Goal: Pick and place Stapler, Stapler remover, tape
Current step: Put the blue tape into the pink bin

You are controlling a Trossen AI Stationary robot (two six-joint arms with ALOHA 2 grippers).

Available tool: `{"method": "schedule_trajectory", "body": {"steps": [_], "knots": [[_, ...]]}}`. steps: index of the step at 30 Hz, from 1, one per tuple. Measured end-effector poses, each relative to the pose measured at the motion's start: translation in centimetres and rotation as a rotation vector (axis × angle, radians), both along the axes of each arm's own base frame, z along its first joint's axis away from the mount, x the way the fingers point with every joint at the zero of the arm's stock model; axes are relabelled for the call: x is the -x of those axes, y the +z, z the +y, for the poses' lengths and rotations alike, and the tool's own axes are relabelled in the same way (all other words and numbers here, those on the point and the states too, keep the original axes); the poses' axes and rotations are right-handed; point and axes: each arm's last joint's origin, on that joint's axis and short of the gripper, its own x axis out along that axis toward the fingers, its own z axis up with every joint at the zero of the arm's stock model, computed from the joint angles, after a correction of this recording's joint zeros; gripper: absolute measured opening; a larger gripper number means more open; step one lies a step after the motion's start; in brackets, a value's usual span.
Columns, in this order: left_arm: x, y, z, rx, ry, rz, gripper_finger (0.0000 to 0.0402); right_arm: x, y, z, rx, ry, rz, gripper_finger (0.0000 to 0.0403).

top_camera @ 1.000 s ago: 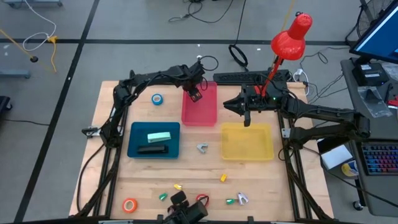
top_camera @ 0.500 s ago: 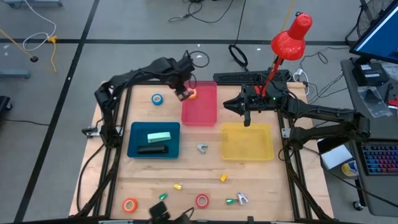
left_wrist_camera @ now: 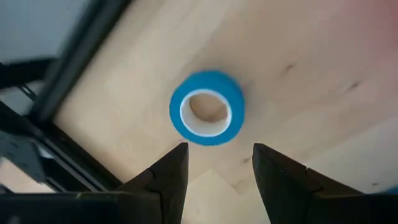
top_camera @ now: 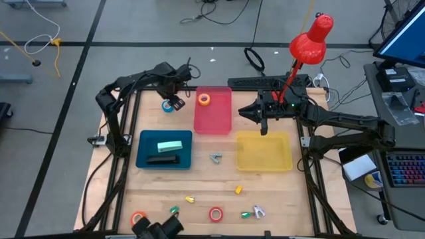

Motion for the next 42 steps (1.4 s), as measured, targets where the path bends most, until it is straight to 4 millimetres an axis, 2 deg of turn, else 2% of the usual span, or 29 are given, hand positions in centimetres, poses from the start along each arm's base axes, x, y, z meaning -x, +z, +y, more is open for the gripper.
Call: {"method": "schedule_trajectory", "body": {"steps": [6,13,30,32,35,41,42], "knots": [[1.1,-2.4,0.4,0.038,0.045,-0.042,0.0205,0.0,0.0,0.0,0.000,0.000,0.000,0.0047],[1.3,-3.9,0.0,0.050,0.049,-0.053,0.0228,0.0,0.0,0.0,0.000,0.000,-0.001,0.0047],[1.5,-6.7,-0.1,-0.008,0.024,-0.128,0.0228,0.0,0.0,-0.1,0.002,-0.031,0.000,0.0047],[1.5,-7.1,-0.2,-0.017,0.022,-0.135,0.0218,0.0,0.0,-0.1,0.002,-0.031,0.000,0.0047],[1.7,-7.6,-0.3,-0.025,0.021,-0.125,0.0179,0.0,0.0,-0.1,0.000,-0.029,0.000,0.0047],[2.1,-7.7,-0.4,-0.066,0.003,-0.054,0.0049,0.0,0.0,-0.1,-0.024,-0.028,0.000,0.0047],[2.2,-7.6,-0.4,-0.065,-0.013,-0.044,0.0038,0.0,0.0,-0.1,-0.025,-0.028,0.000,0.0047]]}}
